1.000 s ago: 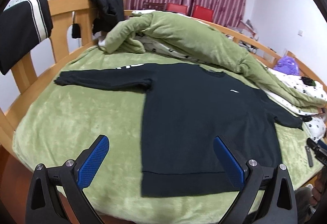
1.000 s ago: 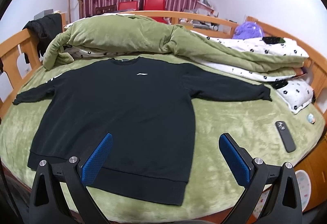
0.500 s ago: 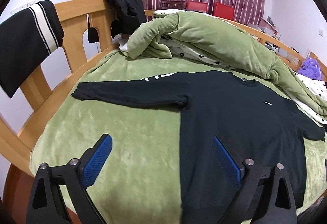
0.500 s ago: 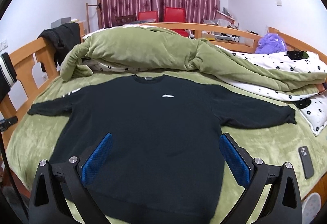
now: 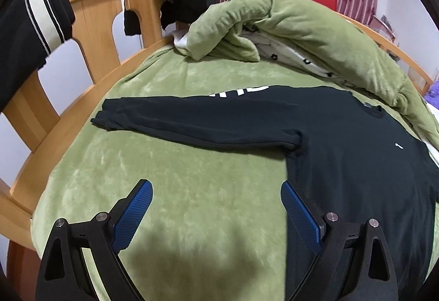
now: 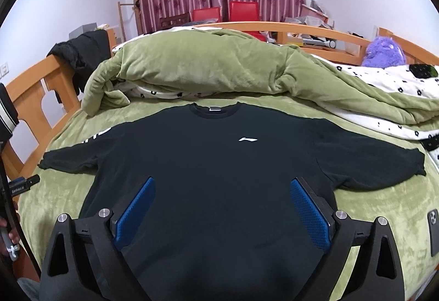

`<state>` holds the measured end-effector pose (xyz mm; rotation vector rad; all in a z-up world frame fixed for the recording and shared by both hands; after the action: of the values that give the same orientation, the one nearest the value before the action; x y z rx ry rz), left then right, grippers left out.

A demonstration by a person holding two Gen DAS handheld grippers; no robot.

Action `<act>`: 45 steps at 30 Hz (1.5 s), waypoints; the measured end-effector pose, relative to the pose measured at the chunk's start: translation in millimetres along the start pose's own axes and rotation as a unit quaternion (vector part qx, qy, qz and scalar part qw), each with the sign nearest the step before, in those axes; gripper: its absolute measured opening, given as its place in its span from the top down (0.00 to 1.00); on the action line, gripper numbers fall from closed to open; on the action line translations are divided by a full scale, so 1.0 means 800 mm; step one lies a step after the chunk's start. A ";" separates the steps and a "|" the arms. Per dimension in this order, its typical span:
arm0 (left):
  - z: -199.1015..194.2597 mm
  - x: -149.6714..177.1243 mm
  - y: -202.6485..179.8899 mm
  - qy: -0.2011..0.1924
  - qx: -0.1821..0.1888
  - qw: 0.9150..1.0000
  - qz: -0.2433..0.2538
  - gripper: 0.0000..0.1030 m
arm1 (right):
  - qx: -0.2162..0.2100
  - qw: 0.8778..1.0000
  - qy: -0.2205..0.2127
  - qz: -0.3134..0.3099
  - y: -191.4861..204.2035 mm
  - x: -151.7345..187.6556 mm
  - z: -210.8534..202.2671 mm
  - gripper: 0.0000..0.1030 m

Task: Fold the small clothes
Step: 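Move the left tool to the sleeve cuff and grasp it, then fold the gripped sleeve across the sweatshirt body with the left tool, release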

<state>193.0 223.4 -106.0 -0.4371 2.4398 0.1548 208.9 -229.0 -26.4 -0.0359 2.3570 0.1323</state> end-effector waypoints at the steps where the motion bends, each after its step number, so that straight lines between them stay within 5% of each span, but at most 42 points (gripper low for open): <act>1: 0.008 -0.002 0.002 0.003 -0.003 1.000 -0.001 0.08 | -0.004 1.000 0.004 -0.004 0.004 -0.001 0.009 0.06; 18: 0.158 -0.049 0.066 0.037 0.033 0.996 -0.079 0.15 | 0.012 0.998 0.058 -0.033 0.005 0.044 0.101 0.10; 24: 0.209 -0.067 0.104 0.057 0.025 0.987 -0.146 0.28 | 0.018 0.996 0.077 -0.028 -0.001 0.049 0.120 0.10; 31: 0.252 -0.072 0.117 0.048 0.008 0.986 -0.158 0.37 | 0.013 0.996 0.088 -0.029 0.004 0.055 0.127 0.10; 33: 0.255 -0.076 0.115 0.035 -0.002 0.988 -0.152 0.50 | 0.006 0.995 0.094 -0.028 0.007 0.057 0.130 0.10; 35: 0.252 -0.081 0.112 0.026 -0.011 0.989 -0.146 0.82 | 0.004 0.995 0.099 -0.033 0.010 0.061 0.132 0.10; 36: 0.247 -0.086 0.108 0.020 -0.021 0.990 -0.140 0.86 | 0.003 0.994 0.099 -0.034 0.011 0.062 0.132 0.10; 45: 0.141 -0.151 0.042 -0.075 -0.005 0.994 -0.076 0.91 | -0.019 0.995 0.093 -0.007 -0.002 0.062 0.117 0.10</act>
<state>336.2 312.3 -119.5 -0.5914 2.2498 0.1290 239.5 -220.0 -127.3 -0.0863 2.5387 0.1739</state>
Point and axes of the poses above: each gripper's, at about its wrist camera, not at the fingertips, and z roughly the way its jaws point, y to its left, x to its underside, the point moved 1 cm from there along z, roughly the way its jaws point, and after that the axes turned 3 degrees about y, right-handed, at the moved point
